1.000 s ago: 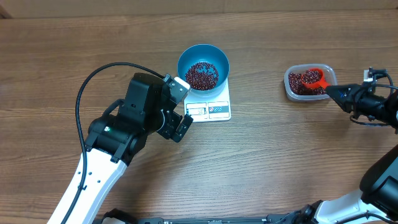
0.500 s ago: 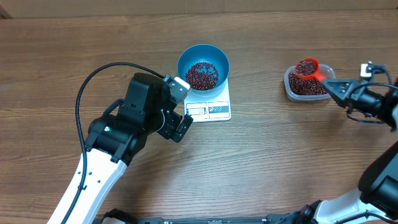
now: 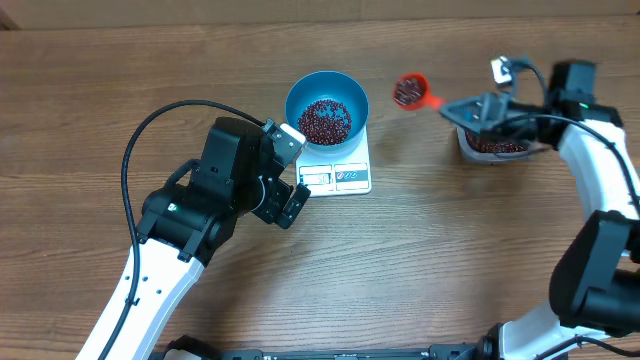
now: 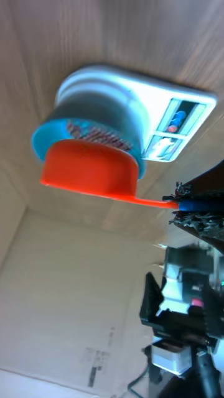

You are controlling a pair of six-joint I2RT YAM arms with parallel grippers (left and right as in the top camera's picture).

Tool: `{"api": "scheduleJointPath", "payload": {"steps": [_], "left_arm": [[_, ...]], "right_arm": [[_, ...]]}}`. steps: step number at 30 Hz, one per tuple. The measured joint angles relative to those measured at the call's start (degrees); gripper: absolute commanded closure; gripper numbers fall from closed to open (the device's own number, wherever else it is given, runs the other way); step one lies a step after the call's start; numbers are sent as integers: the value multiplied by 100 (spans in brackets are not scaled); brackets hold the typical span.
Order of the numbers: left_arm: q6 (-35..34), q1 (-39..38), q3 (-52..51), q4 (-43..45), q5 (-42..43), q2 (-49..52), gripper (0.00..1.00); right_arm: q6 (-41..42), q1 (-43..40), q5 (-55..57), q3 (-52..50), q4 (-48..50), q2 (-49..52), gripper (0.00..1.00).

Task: Scoop item into bowl and weigh 150g on scale
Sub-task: 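Carry filled scoop with right gripper over the blue bowl, then tilt scoop with right gripper to pour beans into bowl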

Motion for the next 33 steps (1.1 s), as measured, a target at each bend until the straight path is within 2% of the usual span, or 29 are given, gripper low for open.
{"api": "scheduleJointPath", "payload": {"steps": [6,13,18,33], "left_arm": [[0,0,0,-2,0,0,0],[0,0,0,0,0,0,0],[0,0,0,0,0,0,0],[2,0,0,0,0,0,0]], "right_arm": [[1178,826,411,76,1370,-11,96],[1784,1517,1331,76,1714,-11,97],[1836,1794,1930,76,1714,-11,96],[1189,2640,3681,76,1353,-46,96]]}}
